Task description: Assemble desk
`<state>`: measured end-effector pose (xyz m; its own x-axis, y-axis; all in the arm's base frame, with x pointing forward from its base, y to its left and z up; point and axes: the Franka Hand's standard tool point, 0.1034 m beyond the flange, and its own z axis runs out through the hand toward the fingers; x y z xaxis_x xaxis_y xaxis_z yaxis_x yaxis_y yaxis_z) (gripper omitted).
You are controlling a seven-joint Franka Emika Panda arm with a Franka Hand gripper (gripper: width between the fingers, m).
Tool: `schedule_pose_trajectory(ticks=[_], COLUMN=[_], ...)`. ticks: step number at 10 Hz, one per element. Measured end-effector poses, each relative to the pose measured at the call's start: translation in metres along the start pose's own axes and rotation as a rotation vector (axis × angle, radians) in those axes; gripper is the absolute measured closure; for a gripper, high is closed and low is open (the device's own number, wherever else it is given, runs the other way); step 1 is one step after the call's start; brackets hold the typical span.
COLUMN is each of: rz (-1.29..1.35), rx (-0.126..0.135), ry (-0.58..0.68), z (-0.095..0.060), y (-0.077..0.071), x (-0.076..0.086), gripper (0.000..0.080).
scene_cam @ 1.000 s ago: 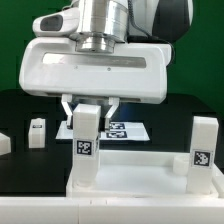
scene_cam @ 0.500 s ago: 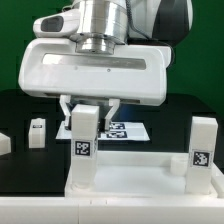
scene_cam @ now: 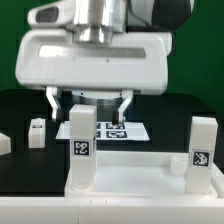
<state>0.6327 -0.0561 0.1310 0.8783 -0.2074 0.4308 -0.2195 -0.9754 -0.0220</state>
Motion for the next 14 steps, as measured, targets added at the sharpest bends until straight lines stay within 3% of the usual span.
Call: schedule_pose_trajectory(ticks=[3,4,6,7,9,10,11,12,14], rz=[0.030,0.039,0.027,0.028,0.034,0.033,0.035,0.113,0.459], rx=[0.044,0.054,0.063,0.061,0.060,0.059,0.056,0.041,-0.029], ry=[-0.223,-0.303,-0.406,-0.388,-0.389,-0.389,-0.389,-0.391,-0.379], z=[0.004,0.007,0.010,0.011,0.011,0.011,0.011,0.012,0.013], y=[-0.003,-0.004,-0.009,-0.009,-0.009,-0.008,-0.006,-0.005,-0.005], x=[-0.001,-0.008,-0.011,-0.007,-0.007,-0.008,-0.007,-0.007,-0.007], gripper=[0.0150,0.0150,0.0150,0.0150,0.0415,0.0415,0.0511,0.0511,0.0511])
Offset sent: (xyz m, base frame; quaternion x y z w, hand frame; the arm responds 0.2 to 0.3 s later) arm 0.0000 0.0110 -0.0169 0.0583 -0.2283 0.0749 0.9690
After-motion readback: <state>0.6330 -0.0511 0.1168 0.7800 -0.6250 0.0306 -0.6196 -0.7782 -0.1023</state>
